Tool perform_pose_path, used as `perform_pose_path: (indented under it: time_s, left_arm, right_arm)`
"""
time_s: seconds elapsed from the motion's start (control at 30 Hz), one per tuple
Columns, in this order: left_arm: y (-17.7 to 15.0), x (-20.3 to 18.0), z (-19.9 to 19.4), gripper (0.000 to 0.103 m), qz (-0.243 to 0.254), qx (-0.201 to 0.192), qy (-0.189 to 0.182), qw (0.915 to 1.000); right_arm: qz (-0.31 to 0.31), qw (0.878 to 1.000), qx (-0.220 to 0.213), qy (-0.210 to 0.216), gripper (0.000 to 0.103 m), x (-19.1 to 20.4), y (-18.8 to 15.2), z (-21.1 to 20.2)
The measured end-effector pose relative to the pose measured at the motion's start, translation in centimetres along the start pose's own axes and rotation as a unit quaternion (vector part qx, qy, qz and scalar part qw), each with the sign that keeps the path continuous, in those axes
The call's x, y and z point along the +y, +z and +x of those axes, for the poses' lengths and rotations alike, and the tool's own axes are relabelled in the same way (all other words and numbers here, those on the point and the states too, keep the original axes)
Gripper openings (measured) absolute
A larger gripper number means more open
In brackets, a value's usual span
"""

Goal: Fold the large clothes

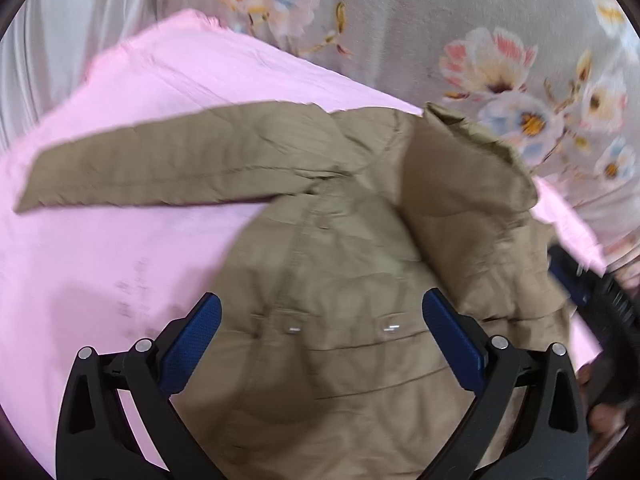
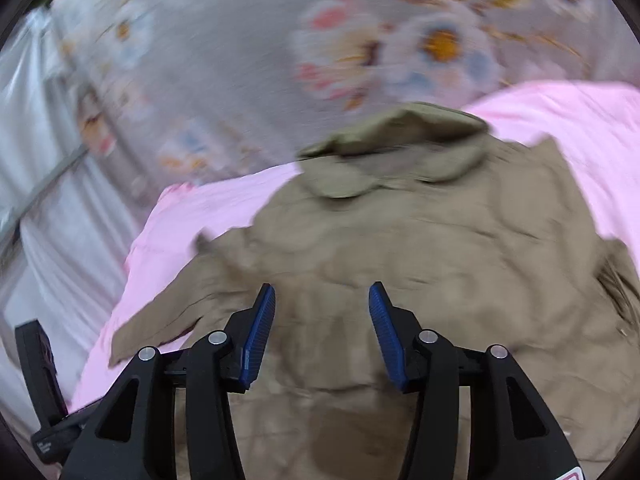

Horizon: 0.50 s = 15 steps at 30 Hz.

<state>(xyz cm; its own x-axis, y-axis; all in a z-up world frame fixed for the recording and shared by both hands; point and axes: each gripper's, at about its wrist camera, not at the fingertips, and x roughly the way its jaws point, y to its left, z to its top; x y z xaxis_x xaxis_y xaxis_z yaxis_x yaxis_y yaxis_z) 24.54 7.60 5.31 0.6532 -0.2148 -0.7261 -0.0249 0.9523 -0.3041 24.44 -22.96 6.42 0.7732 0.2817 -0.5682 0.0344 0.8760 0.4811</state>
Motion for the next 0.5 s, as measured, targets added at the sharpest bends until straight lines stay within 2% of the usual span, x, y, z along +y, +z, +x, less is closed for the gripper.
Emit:
perform_pose_path:
  time_s: [0.07,0.13,0.23,0.3,0.37,0.5]
  left_arm:
    - [-0.3,-0.4,0.1,0.098,-0.011,0.001,-0.010,0.9999]
    - [-0.6,-1.0,0.3,0.098,-0.009,0.002,-0.008,0.9999]
    - [-0.7,-1.8,1.0,0.098,-0.002,0.008,0.001,1.0000]
    - [-0.2,-2.1,1.8,0.098,-0.003,0.009,0.012,0.9999]
    - [0.3,-2.2,3.3,0.098,-0.010,0.025,0.015,0.9995]
    - [1.0,-2.0,6.4,0.098,-0.043,0.070,-0.002,0.9966]
  right_arm:
    - [0.040,0.999,0.007,-0.003,0.050,-2.9,0.3,-0.5]
    - [0.053,0.999,0.001,-0.012,0.050,-4.7,0.4,-1.5]
    - [0.057,0.997,-0.007,-0.043,0.050,-6.7,0.7,-2.4]
    - [0.082,0.994,-0.008,-0.067,0.050,-8.6,0.8,-2.7]
    - [0.130,0.988,-0.010,-0.077,0.050,-11.2,1.1,-2.6]
    - [0.186,0.978,-0.008,-0.094,0.050,-14.5,1.6,-1.4]
